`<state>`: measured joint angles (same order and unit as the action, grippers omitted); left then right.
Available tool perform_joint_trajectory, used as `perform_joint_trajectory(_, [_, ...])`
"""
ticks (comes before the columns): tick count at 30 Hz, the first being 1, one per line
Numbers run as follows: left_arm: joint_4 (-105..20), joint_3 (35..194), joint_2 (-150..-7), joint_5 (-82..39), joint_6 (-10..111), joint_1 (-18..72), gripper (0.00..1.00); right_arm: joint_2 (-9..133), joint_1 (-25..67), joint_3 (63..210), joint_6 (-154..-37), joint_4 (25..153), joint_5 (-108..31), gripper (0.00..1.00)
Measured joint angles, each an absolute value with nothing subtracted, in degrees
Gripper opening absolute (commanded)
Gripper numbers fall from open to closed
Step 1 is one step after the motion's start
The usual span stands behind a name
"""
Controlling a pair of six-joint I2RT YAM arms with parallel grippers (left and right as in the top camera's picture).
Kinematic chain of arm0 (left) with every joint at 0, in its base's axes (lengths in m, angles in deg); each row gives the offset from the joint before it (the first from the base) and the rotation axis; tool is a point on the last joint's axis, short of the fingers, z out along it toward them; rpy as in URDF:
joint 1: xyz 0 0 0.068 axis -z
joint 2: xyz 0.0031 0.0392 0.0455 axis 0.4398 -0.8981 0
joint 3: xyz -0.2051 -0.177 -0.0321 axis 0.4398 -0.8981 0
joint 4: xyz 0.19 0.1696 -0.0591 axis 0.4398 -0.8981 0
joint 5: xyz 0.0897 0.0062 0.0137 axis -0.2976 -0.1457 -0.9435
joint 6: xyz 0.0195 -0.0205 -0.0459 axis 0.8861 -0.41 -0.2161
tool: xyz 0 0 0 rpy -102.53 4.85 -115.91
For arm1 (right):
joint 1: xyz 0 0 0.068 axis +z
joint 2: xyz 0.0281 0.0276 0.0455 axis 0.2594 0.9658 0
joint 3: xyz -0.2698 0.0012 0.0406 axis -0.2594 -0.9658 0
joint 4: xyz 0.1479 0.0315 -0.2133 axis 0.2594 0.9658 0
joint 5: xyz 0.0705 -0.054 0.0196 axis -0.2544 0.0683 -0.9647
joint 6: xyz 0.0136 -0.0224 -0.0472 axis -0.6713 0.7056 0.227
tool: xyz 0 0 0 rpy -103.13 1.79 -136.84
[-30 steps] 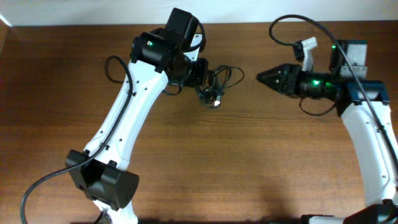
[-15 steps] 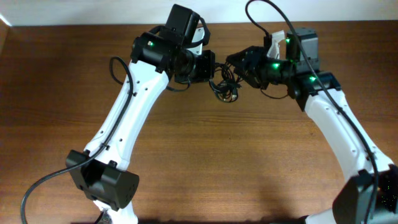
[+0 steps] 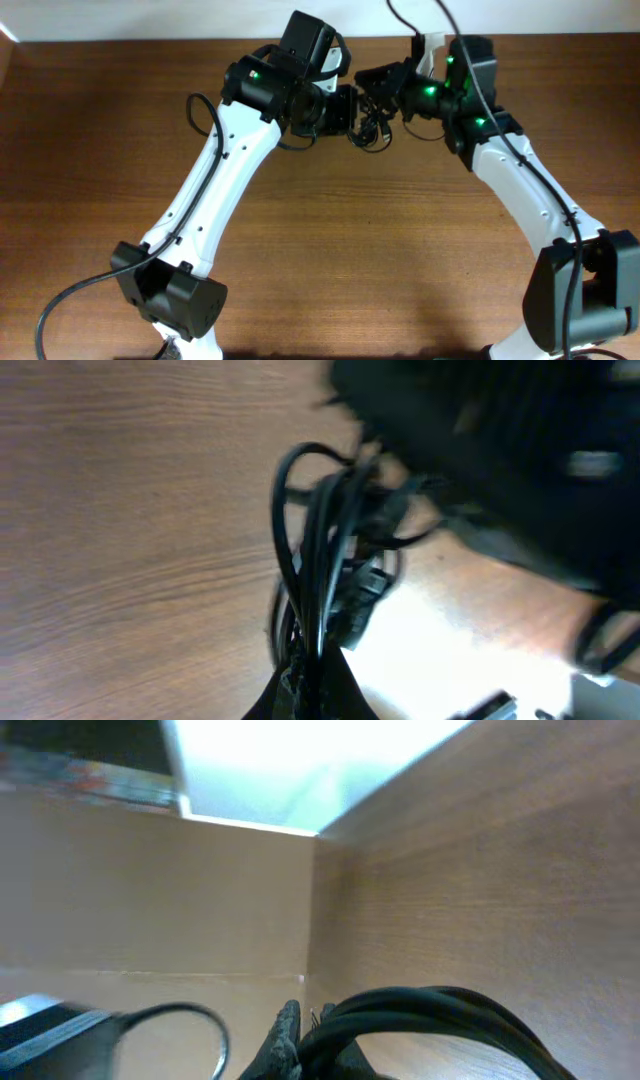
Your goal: Untangle cables
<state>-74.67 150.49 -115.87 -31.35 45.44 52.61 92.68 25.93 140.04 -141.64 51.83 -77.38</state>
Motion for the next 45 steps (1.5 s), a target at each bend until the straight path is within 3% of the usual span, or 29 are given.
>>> perform_joint_trajectory(10, [-73.5, 151.0, -116.1, -48.8, 45.4, 54.2, 0.00, 86.1, 16.9, 140.0, -143.4, 49.0, -101.3, 0.04])
perform_joint_trajectory(22, [-73.0, 154.2, -120.2, -38.7, 46.8, 53.8, 0.00, 77.1, -2.4, 137.9, -144.2, 55.4, -116.6, 0.04])
perform_joint_trajectory(23, [-73.1, 154.2, -120.2, -38.1, 48.1, 53.7, 0.00, 76.6, -2.5, 137.4, -143.2, 55.8, -116.9, 0.09])
perform_joint_trajectory(25, [-73.7, 154.2, -120.2, -35.0, 52.3, 52.8, 0.00, 75.7, -2.6, 136.2, -142.2, 55.8, -117.2, 0.43])
perform_joint_trajectory(30, [-77.1, 152.9, -121.5, -31.5, 67.1, 45.1, 0.00, 71.9, -5.6, 135.1, -138.7, 54.4, -117.0, 0.79])
perform_joint_trajectory(34, [-77.2, 152.9, -118.0, -26.6, 70.5, 46.1, 0.00, 71.8, -0.9, 134.4, -135.8, 56.4, -113.4, 0.83])
perform_joint_trajectory(40, [-77.2, 153.0, -110.4, -23.6, 65.1, 46.3, 0.00, 71.8, 8.4, 134.0, -118.1, 90.0, -88.8, 0.83])
perform_joint_trajectory(45, [-80.0, 152.5, -112.2, -35.9, 53.4, 48.0, 0.00, 71.8, 10.2, 133.9, -109.6, 101.4, -72.4, 0.83])
